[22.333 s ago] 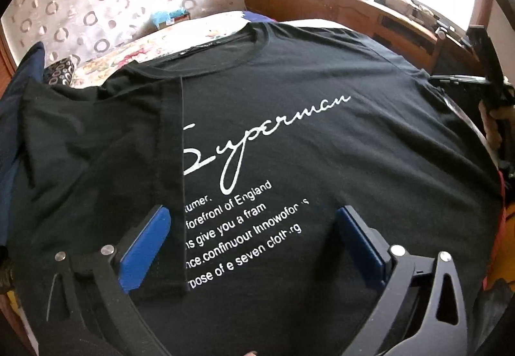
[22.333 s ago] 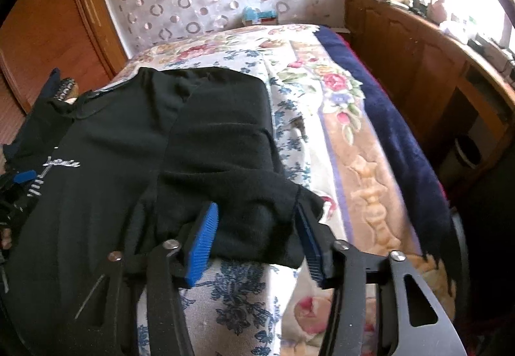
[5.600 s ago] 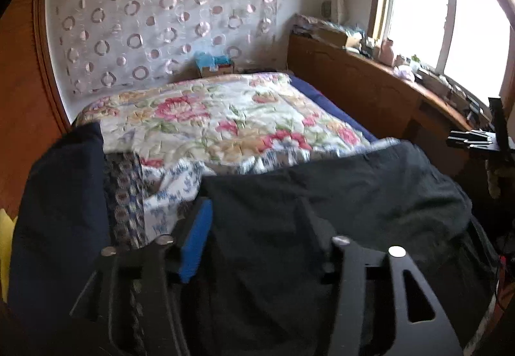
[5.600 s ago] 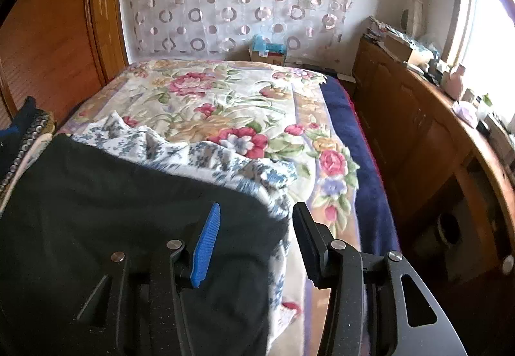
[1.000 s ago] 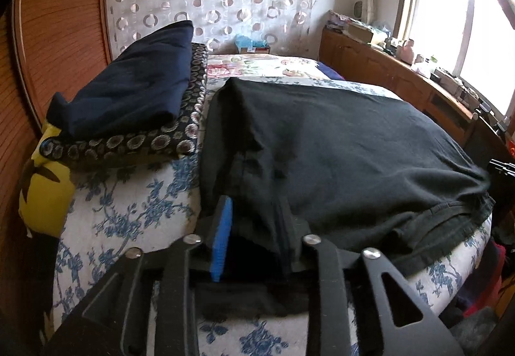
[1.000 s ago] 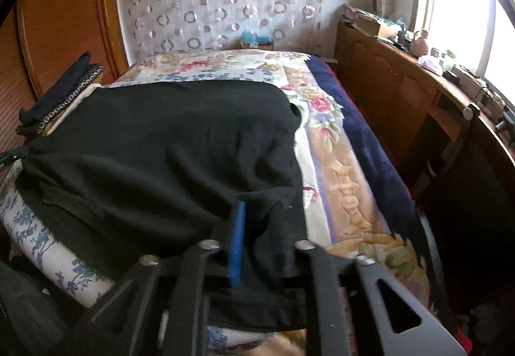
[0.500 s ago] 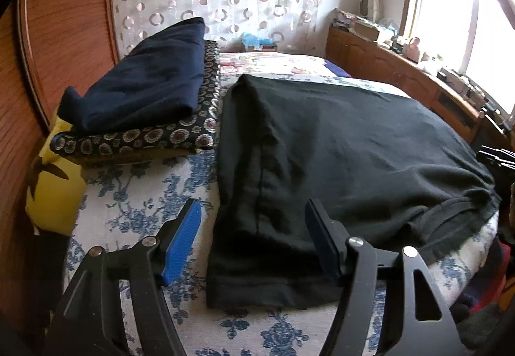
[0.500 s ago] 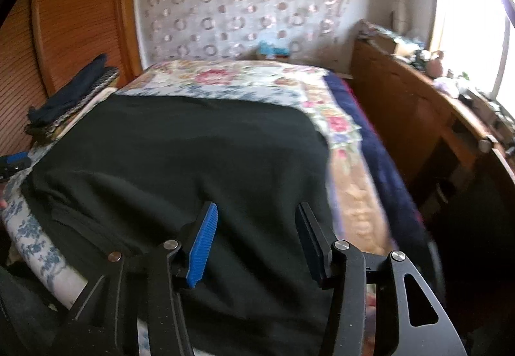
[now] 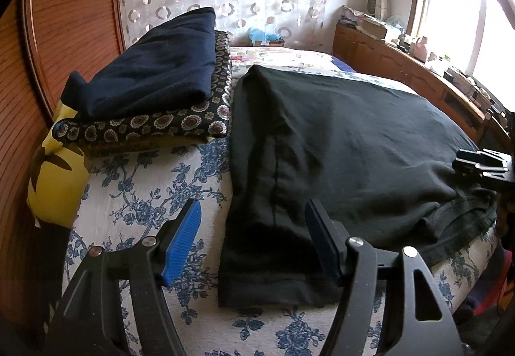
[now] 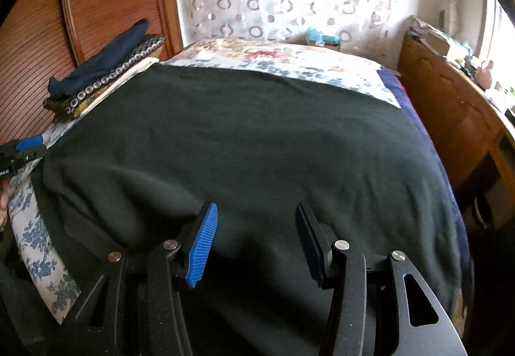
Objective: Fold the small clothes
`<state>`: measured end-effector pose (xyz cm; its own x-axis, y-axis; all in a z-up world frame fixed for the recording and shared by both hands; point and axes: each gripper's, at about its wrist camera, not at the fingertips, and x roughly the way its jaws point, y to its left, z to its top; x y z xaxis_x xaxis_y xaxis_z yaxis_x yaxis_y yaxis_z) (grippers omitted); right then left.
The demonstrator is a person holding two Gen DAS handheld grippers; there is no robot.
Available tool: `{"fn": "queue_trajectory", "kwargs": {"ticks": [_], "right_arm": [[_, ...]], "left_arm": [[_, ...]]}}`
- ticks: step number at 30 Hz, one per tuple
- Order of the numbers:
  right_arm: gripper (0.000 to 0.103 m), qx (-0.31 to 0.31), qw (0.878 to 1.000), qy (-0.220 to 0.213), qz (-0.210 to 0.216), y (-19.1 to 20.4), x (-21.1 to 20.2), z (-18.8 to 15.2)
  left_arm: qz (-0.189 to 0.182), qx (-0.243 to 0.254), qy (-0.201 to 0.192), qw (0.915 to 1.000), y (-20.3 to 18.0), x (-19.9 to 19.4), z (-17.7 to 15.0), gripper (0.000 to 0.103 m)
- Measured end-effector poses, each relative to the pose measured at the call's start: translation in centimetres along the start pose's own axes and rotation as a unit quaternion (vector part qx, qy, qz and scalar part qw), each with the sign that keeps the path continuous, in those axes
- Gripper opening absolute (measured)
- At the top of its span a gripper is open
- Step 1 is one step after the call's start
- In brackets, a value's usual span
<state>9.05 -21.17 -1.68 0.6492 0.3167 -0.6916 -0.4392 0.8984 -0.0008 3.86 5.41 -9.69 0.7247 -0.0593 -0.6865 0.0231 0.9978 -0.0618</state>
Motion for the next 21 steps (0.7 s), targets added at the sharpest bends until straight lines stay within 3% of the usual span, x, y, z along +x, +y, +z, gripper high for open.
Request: {"fn": "queue_trajectory", "kwargs": {"ticks": [9,14,21], "right_arm": [[0.056,-0.008,1.0,0.008,0.001,-0.4,0.8,-0.8],[0.066,-0.014,1.0,0.009,-0.007,0.2,0.8,-1.5],[0.077,-0.024,1.0,0.018,0.005,-0.2,0.4,-1.5]], "left_arm": [[-0.017,-0.014,0.017,0.9996,1.0,1.1,-0.3,0.067],[-0.023,-0.003,0.028,0.9993,0.3,1.5,-0.6,0.055],[-0.02,0.0,0.034,0.9992,0.2,1.7,-0.5,0.054]]}}
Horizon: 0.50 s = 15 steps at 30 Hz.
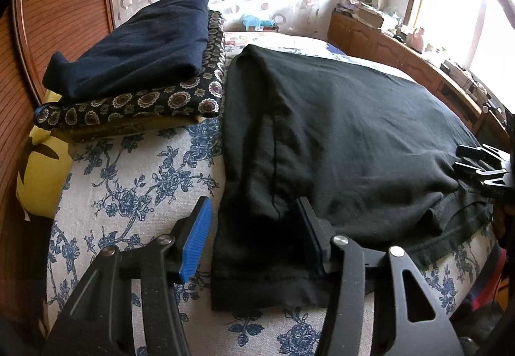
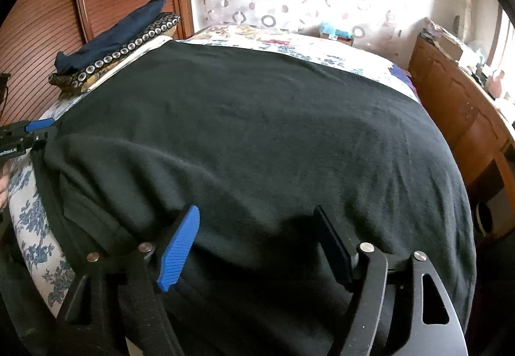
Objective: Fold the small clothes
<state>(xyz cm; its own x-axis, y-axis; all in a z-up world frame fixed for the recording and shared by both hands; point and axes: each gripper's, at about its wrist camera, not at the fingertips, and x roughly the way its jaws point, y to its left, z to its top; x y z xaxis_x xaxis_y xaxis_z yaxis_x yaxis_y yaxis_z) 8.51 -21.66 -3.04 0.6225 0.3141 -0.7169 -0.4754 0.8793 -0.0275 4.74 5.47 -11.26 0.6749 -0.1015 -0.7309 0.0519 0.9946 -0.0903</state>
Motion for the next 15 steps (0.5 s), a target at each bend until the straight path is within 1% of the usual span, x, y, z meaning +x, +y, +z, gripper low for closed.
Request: {"fn": "queue_trajectory", "kwargs": {"ticks": [4,6,7,8,11,13,15], "right_arm": [[0.079,-0.002,1.0,0.002,0.002,0.1,0.2,0.1],[0.079,-0.002,1.0,0.001,0.002,0.1,0.2,0.1],[0.079,-0.002,1.0,0.001,0.003,0.1,0.2,0.1],[0.079,-0.001,1.0,0.001,0.003,0.1,0.2,0.1],[0.08,-0.001,1.0,0.001,0.003,0.1,0.1,0.1],[0.08,0.0,1.0,0.001,0.003,0.0,0.1,0.1],[0.08,0.0,1.0,0.0,0.003,0.1,0.1,0.0]], "left_arm": [[0.0,0.006,0.003,1.0,-0.1,0.2,0.2,0.053],[-0.016,0.005,0.004,0.9999,-0.2,0.2,0.3,0.034],[-0.035,-0.003,0.007,0.9994,-0.2,0.2,0.4,0.019],[-0.049,-0.011,0.01,0.9987,-0.3,0.2,0.6,0.013],[-0.052,0.006,-0.007,0.9986,-1.4,-0.4,1.0,0.01],[-0.061,0.008,-0.018,0.9979,-2.0,-1.1,1.5,0.01],[-0.074,0.013,-0.037,0.9965,-2.8,-2.1,2.2,0.01]]}}
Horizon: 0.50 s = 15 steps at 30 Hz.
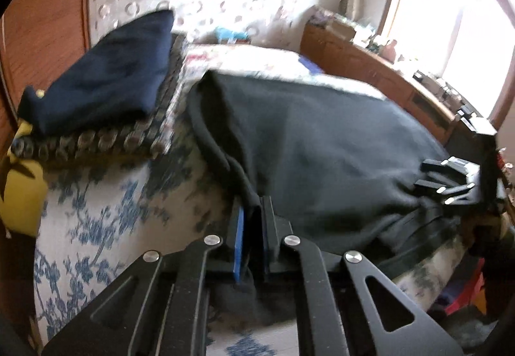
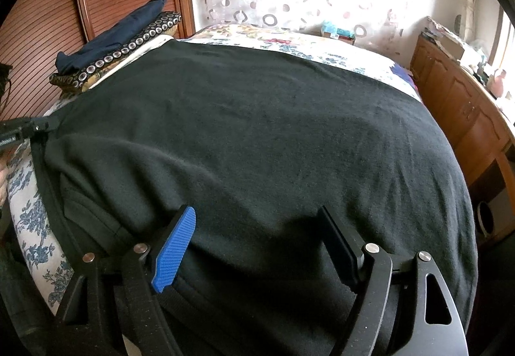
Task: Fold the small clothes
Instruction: 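Lift the held edge and fold it over the shirt, then open the left gripper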
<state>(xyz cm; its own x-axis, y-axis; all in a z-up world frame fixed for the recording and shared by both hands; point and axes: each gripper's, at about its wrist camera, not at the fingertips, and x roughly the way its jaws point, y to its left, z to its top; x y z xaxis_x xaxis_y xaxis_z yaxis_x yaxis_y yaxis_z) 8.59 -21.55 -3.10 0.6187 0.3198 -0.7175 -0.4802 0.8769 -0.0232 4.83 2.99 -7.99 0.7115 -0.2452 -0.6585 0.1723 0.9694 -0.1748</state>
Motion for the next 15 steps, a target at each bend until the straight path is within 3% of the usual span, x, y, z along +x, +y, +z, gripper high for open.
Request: {"fn": "queue_trajectory", "kwargs": {"ticks": [6,15], "right_arm": [[0.08,0.0,1.0,0.0,0.001,0.0,0.0,0.0],[0.08,0.0,1.0,0.0,0.001,-0.1,-0.1,-0.1]], "left_arm": [[-0.039,0.013,-0.048,0.998,-2.4,-1.9,3.1,0.009],[-0.065,0.039,-0.074,0.9944,-4.7,-2.3,4.9,0.009]]}}
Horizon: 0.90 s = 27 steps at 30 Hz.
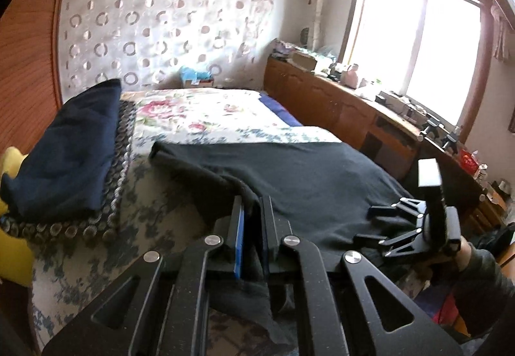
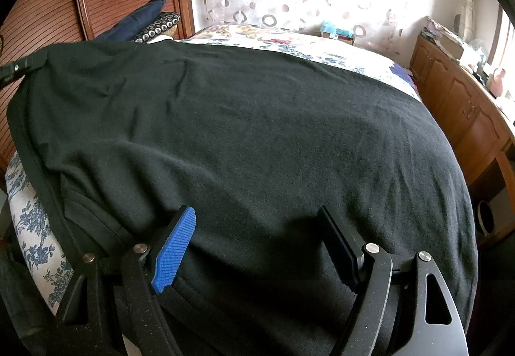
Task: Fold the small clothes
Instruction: 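Lift the held edge and fold it over the shirt, then open the left gripper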
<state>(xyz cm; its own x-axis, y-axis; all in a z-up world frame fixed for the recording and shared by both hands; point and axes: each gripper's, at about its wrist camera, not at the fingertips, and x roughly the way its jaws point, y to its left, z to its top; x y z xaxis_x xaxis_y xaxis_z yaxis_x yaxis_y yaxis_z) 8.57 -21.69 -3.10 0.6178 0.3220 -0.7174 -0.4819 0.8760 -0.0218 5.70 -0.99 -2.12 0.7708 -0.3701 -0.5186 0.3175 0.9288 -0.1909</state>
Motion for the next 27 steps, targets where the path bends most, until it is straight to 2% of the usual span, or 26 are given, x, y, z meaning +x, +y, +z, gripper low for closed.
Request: {"fn": "queue_trajectory", "kwargs": {"ticks": [7,12,17,24,27], "right_arm": [[0.079,0.002,1.0,-0.001,0.001,0.1,-0.2,0.0],[0.079,0.03,0.999,-0.02,0.005,-1.5,-2.2,-0.1],[0.079,0.036,0.995,-0.075,-0.049,-2.8,-6.4,-0.5],[0.079,0.048,0.99,-0.11,-0.073,-3.5,-10.4,-1.5],[0.079,0.056,0.988,-0.12,-0.077,-3.4,-11.5,-1.9]], "left_arm": [[-0.021,0.022,-0.012,0.9995,-2.0,0.9,2.4,0.009],[-0.036,0.044,-0.016,0.9982,-4.2,1.7,3.9,0.009],[-0.063,0.062,-0.017,0.996,-6.7,2.1,5.7,0.009],[-0.101,0.094,-0.021,0.9902,-11.1,2.2,7.9,0.009],[-0.122,0.113,-0.007,0.986,-13.2,2.9,8.0,0.009]]}}
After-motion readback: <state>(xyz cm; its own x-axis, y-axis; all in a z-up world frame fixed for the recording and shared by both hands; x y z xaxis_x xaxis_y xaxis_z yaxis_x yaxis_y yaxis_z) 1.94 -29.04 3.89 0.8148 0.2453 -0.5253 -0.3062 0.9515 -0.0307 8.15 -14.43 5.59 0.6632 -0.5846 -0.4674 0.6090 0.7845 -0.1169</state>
